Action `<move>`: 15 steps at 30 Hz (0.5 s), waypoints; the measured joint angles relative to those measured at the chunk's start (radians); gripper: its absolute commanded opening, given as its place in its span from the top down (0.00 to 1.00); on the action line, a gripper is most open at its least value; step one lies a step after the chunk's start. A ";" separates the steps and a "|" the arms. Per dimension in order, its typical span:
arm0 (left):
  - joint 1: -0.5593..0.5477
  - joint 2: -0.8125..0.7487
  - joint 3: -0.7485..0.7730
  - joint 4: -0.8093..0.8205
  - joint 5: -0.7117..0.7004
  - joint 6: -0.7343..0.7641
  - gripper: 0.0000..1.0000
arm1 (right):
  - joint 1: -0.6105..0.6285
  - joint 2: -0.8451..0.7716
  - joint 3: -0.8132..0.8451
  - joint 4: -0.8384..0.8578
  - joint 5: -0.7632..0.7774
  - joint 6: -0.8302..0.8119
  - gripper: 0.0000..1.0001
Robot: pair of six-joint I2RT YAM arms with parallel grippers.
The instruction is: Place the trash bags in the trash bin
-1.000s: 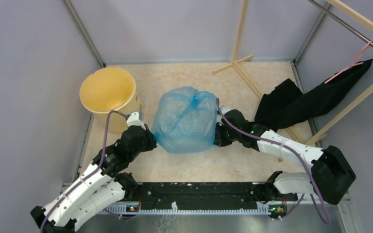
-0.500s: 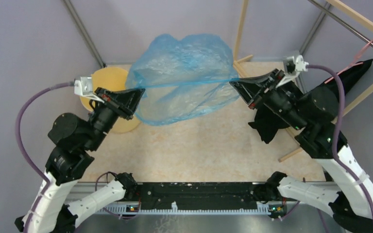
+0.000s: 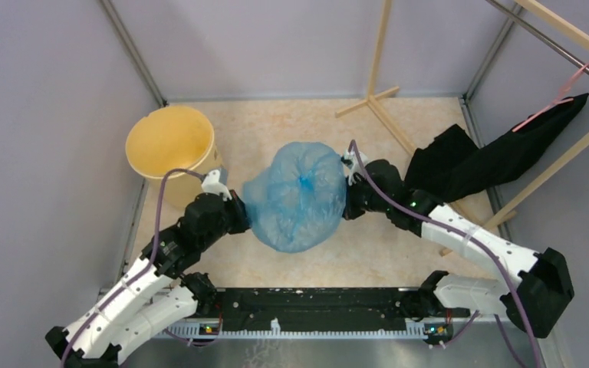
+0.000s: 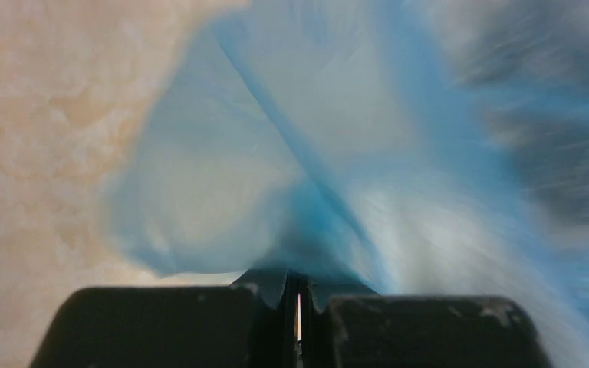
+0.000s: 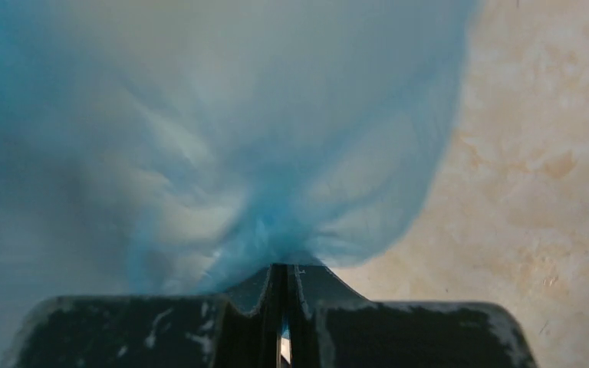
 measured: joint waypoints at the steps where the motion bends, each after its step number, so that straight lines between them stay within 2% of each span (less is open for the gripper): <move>1: 0.000 0.003 0.034 -0.009 0.000 0.005 1.00 | 0.000 -0.010 0.031 -0.016 -0.008 -0.004 1.00; 7: 0.000 0.105 0.483 0.016 -0.002 0.129 1.00 | 0.000 -0.063 0.420 -0.066 0.015 -0.080 1.00; 9: 0.000 0.103 0.577 0.070 -0.007 0.174 1.00 | 0.000 -0.125 0.505 -0.034 0.040 -0.103 0.98; 12: 0.000 0.037 0.572 0.122 -0.039 0.201 1.00 | 0.000 -0.235 0.497 0.011 0.084 -0.114 1.00; 15: 0.000 -0.027 0.442 0.144 -0.064 0.181 1.00 | 0.000 -0.251 0.427 0.048 0.092 -0.111 1.00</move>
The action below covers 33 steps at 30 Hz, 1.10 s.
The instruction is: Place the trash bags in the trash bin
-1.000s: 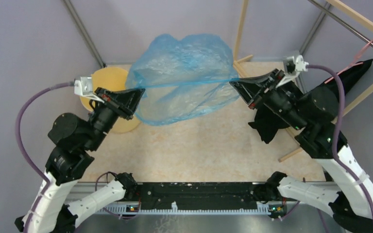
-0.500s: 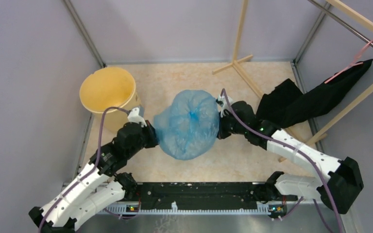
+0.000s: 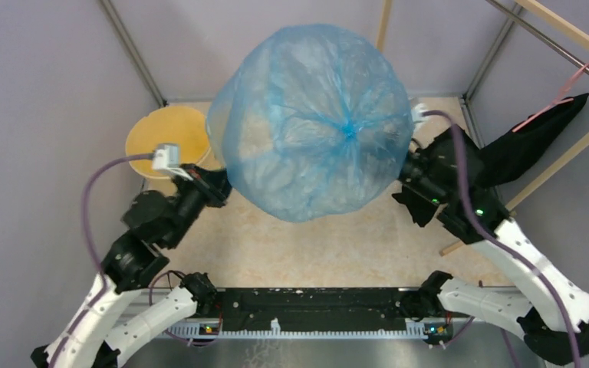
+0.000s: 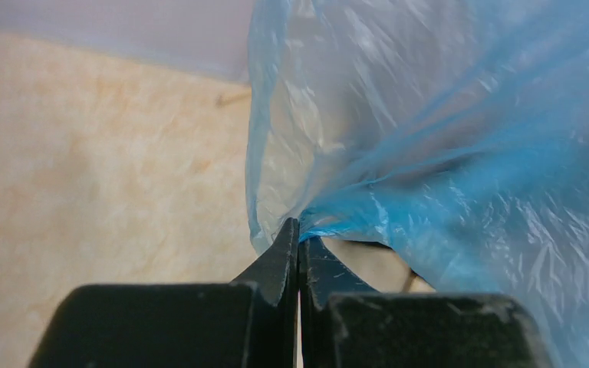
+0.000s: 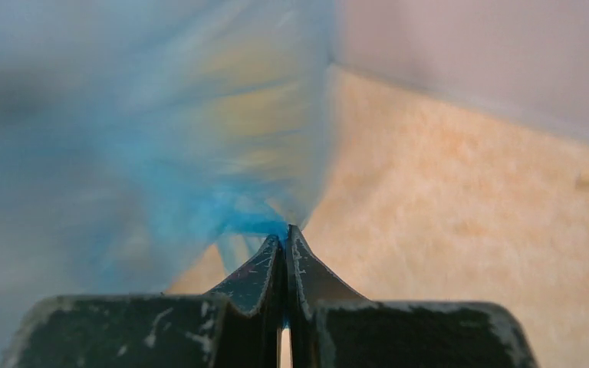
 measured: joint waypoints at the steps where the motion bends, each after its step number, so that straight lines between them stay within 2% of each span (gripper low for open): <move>1: 0.000 -0.005 -0.059 -0.004 -0.006 -0.016 1.00 | 0.000 0.021 -0.040 0.006 -0.002 0.007 1.00; 5: 0.002 0.063 -0.319 -0.113 0.027 -0.113 1.00 | 0.001 0.269 -0.209 -0.036 -0.108 0.024 1.00; 8: 0.002 0.119 -0.398 -0.272 0.083 -0.160 1.00 | 0.013 0.446 -0.316 -0.161 -0.212 0.012 1.00; 11: 0.002 0.067 -0.370 -0.339 0.123 -0.163 1.00 | 0.050 0.411 -0.366 -0.319 -0.281 -0.002 1.00; 13: 0.002 0.013 -0.309 -0.344 0.143 -0.150 1.00 | 0.068 0.305 -0.356 -0.349 -0.319 -0.003 1.00; 17: 0.002 -0.073 -0.126 -0.300 0.139 -0.093 1.00 | 0.072 0.076 -0.198 -0.359 -0.362 -0.003 1.00; 21: 0.002 -0.073 0.033 -0.271 0.109 -0.042 1.00 | 0.072 0.020 -0.047 -0.309 -0.366 0.000 1.00; 26: 0.002 -0.043 0.073 -0.267 0.050 -0.027 1.00 | 0.022 0.083 -0.006 -0.251 -0.373 0.047 1.00; 30: 0.002 -0.025 -0.077 -0.240 0.029 -0.058 1.00 | -0.061 0.218 -0.036 -0.210 -0.386 0.106 1.00; 33: 0.002 0.074 -0.188 -0.262 0.037 -0.090 1.00 | -0.100 0.369 -0.100 -0.200 -0.404 0.112 1.00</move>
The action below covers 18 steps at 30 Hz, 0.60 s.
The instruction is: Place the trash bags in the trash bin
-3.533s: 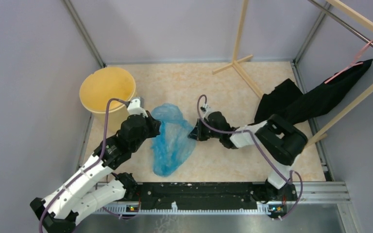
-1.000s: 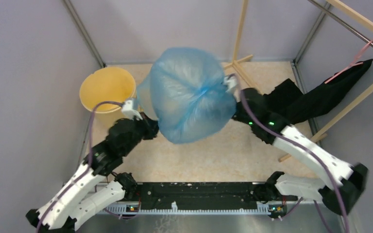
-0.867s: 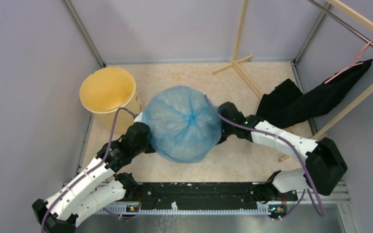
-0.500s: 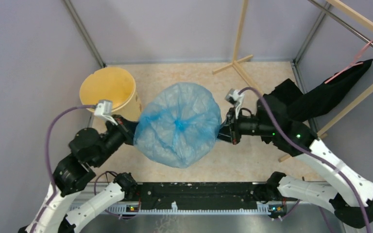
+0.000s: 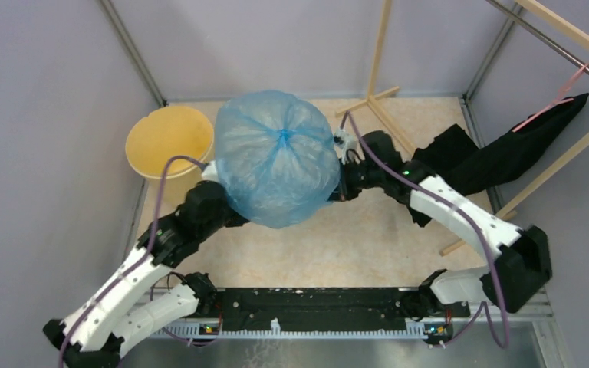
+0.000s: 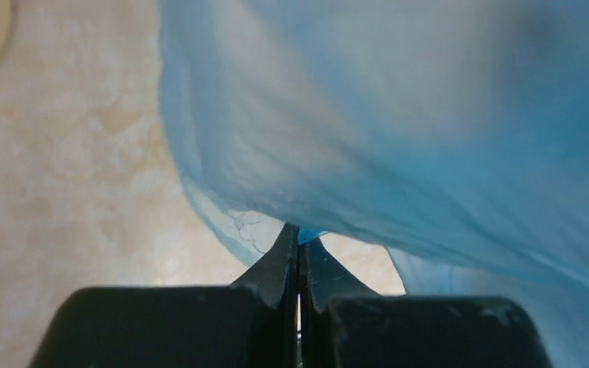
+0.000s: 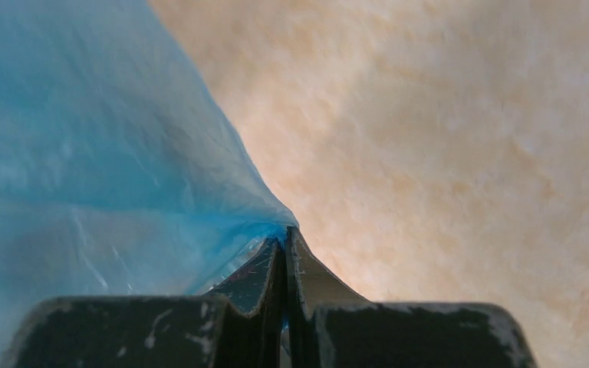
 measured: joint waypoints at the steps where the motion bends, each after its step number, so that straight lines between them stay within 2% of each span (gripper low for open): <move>1: 0.000 0.050 -0.023 -0.023 0.005 -0.011 1.00 | -0.008 0.045 -0.022 -0.006 -0.006 -0.005 1.00; 4: 0.000 0.154 -0.061 -0.076 0.037 -0.030 1.00 | -0.001 0.148 -0.132 -0.036 -0.015 -0.032 1.00; 7: 0.000 0.117 -0.070 -0.104 0.083 -0.029 1.00 | 0.039 0.127 -0.238 -0.092 -0.022 -0.049 1.00; 13: 0.000 -0.067 -0.061 -0.092 0.196 -0.020 1.00 | 0.085 -0.141 -0.290 -0.135 -0.113 -0.053 1.00; 18: 0.000 -0.085 0.042 -0.147 0.229 0.019 1.00 | 0.084 -0.245 -0.217 -0.199 -0.174 -0.054 1.00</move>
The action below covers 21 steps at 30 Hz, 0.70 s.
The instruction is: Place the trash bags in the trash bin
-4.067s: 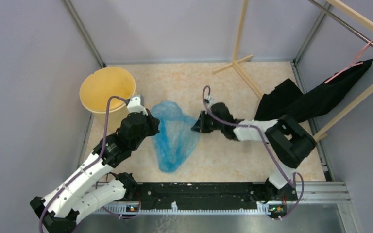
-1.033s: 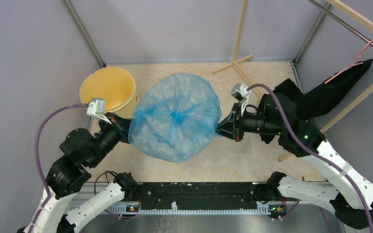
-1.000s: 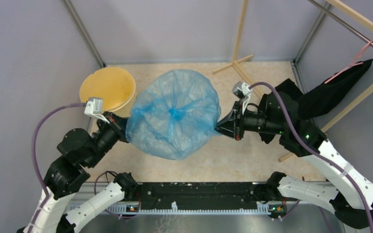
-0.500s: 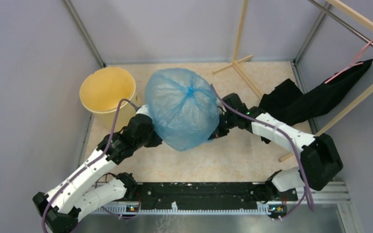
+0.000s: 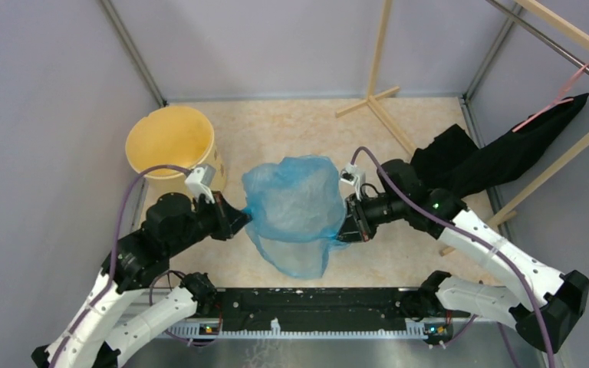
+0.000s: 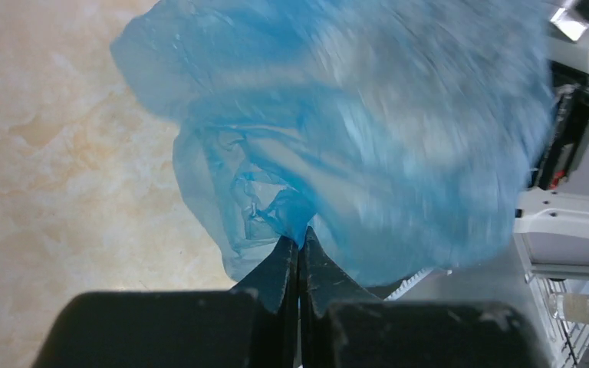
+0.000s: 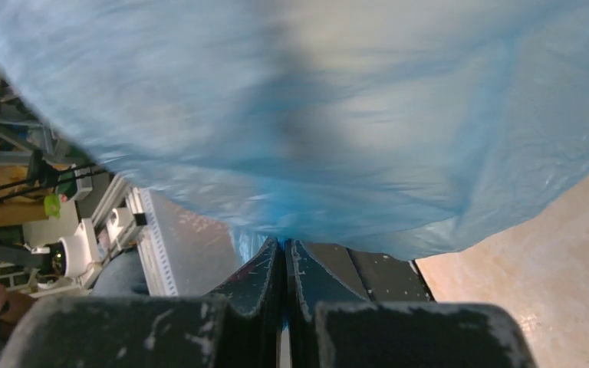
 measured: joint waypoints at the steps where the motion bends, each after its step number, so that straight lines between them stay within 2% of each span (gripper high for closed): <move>1: 0.000 0.001 0.040 -0.008 0.000 0.014 1.00 | -0.005 -0.002 0.026 -0.010 -0.020 0.000 1.00; 7: 0.000 0.030 0.280 -0.019 -0.010 0.089 1.00 | -0.074 0.012 0.136 -0.005 -0.169 0.028 1.00; 10: 0.000 0.050 0.344 0.003 -0.024 0.114 1.00 | -0.088 0.050 0.215 -0.033 -0.149 0.019 1.00; 15: 0.000 0.109 0.351 0.013 -0.066 0.137 1.00 | -0.089 0.106 0.356 -0.082 0.075 -0.022 1.00; 19: 0.000 0.158 0.335 0.024 -0.090 0.151 1.00 | -0.089 0.134 0.398 -0.113 0.276 -0.053 0.85; 21: 0.000 0.170 0.329 0.029 -0.098 0.159 1.00 | -0.089 0.152 0.406 -0.119 0.358 -0.069 0.74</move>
